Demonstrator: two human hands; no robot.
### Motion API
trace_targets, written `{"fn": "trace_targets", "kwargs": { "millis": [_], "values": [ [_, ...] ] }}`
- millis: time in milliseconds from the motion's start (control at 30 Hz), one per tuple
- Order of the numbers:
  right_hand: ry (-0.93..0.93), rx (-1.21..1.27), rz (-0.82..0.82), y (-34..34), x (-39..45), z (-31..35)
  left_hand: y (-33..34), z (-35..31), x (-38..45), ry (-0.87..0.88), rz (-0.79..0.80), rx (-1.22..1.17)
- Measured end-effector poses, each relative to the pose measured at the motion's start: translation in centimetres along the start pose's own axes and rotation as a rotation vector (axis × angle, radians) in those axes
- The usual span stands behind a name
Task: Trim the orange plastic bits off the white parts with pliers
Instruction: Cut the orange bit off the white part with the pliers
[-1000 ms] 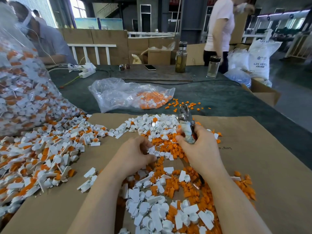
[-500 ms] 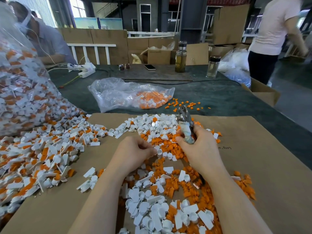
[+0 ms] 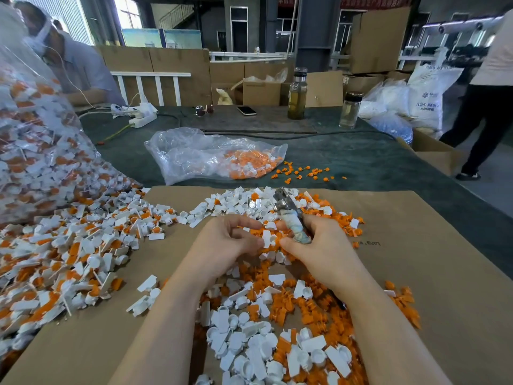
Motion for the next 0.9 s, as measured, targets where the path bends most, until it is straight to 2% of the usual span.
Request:
{"fn": "trace_targets", "kwargs": {
  "millis": [167,333,433,533,600,667,767,900],
  "values": [
    [-0.01,-0.065,0.062,0.4,-0.1,0.2,0.3,-0.9,-0.3,0.103,-0.012,0.074],
    [0.007,0.01,0.006,-0.2,-0.2,0.3,0.8,-1.1,-0.2,0.104,-0.031,0.089],
    [0.015,-0.044,-0.088,-0.9,-0.1,0.2,0.6,-0.7,0.1,0.019,-0.174,0.102],
    [0.09,-0.071,-0.279,-3.1,0.0,-0.4,-0.6,0.2,0.2,-0.09,-0.338,0.087],
    [0.195,0.123,-0.383,-4.6,-0.2,-0.7,-0.8,0.2,0.2,-0.077,-0.325,0.104],
    [0.313,0.29,-0.4,-5.3,-0.3,-1.0,-0.2,-0.4,0.1,-0.008,-0.241,0.117],
    [0.427,0.567,-0.245,-4.7,-0.2,-1.2,1.2,-1.4,-0.2,0.075,-0.099,0.128],
    [0.541,0.888,-0.077,-3.9,-0.1,-1.2,1.4,-1.5,-0.2,0.085,-0.099,0.117]
  ]
}}
Point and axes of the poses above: each hand's wrist, its own x-axis towards the middle knuckle, its own y-axis out of the palm, z = x × y, the point moved 3 cm from there along x, towards the middle knuckle, and after that the axes turned 15 degrees about x, right-handed, at the moved point
